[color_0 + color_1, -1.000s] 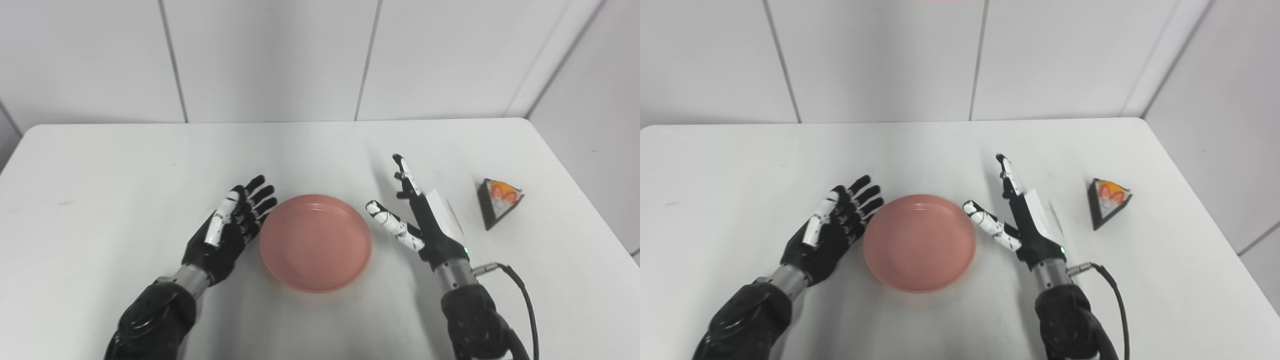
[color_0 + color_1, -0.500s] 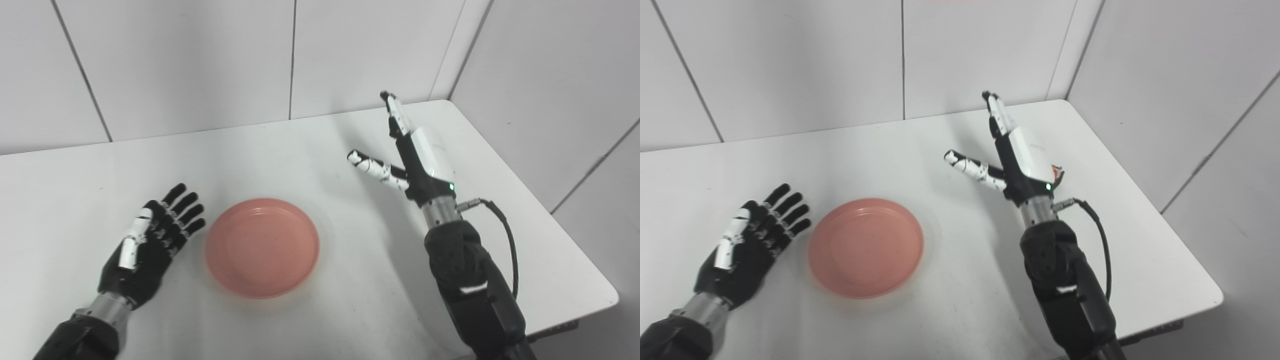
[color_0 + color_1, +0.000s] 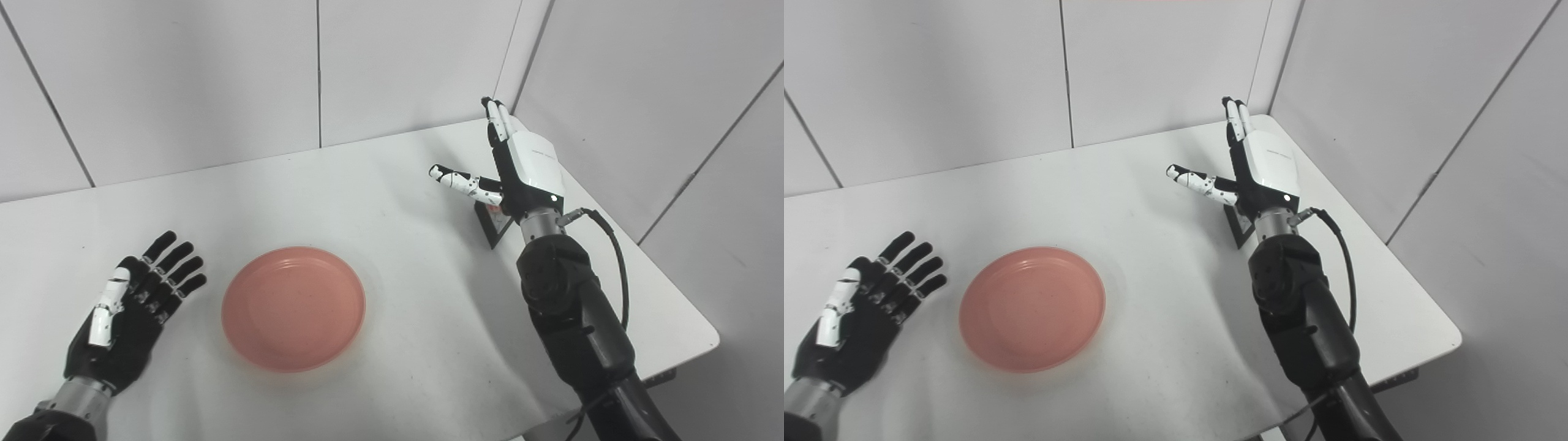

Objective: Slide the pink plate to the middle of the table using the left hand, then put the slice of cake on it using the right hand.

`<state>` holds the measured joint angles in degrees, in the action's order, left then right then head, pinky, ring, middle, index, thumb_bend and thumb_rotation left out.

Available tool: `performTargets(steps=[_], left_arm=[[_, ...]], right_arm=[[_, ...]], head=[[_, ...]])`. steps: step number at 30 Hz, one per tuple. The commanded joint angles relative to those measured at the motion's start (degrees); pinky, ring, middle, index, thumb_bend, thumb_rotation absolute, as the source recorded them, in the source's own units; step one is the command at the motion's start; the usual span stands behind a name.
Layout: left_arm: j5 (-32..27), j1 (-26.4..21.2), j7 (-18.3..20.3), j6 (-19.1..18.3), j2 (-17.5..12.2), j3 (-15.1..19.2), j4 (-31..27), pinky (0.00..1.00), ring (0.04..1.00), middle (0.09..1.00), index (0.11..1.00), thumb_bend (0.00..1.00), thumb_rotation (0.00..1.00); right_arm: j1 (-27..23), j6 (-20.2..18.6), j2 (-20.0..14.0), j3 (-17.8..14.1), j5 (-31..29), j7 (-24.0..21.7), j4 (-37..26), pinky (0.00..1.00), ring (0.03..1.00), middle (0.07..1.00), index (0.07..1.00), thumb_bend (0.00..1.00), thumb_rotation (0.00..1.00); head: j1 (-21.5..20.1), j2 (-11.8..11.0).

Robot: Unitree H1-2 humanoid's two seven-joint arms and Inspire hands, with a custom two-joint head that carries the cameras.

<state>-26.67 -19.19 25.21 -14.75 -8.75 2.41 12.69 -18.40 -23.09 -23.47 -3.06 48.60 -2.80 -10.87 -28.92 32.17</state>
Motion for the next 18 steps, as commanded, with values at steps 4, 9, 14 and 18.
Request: performTargets(steps=[4,9,14,18], left_arm=[[1.3,4.4,-1.6,-4.4,-1.8,0.3,5.6,0.84,0.868,0.885,0.871,0.43,0.88],[1.1,4.3,-1.5,-4.7,-2.0,0.4,5.7,0.84,0.867,0.884,0.87,0.43,0.86],[1.0,4.4,-1.5,-4.9,-2.2,0.7,5.6,0.83,0.862,0.879,0.864,0.43,0.86],[0.9,4.4,-1.4,-5.2,-2.4,0.8,5.5,0.82,0.859,0.878,0.864,0.43,0.87]], right_arm=[[-2.6,-3.6,-3.2,-0.6,5.0,-1.9,0.4,0.57,0.882,1.0,1.0,0.93,0.88],[-2.7,-3.8,-3.0,-2.8,7.2,-4.2,1.9,0.56,0.866,1.0,1.0,0.95,0.82],[-2.9,-3.8,-2.6,-3.7,11.5,-6.0,3.8,0.54,0.832,1.0,1.0,0.97,0.84],[-3.2,-3.8,-2.5,-4.0,14.7,-8.5,5.5,0.55,0.836,0.996,1.0,0.98,0.86]], head=[[-0.6,0.1],[-0.8,0.3],[-1.2,0.5],[-1.4,0.7]])
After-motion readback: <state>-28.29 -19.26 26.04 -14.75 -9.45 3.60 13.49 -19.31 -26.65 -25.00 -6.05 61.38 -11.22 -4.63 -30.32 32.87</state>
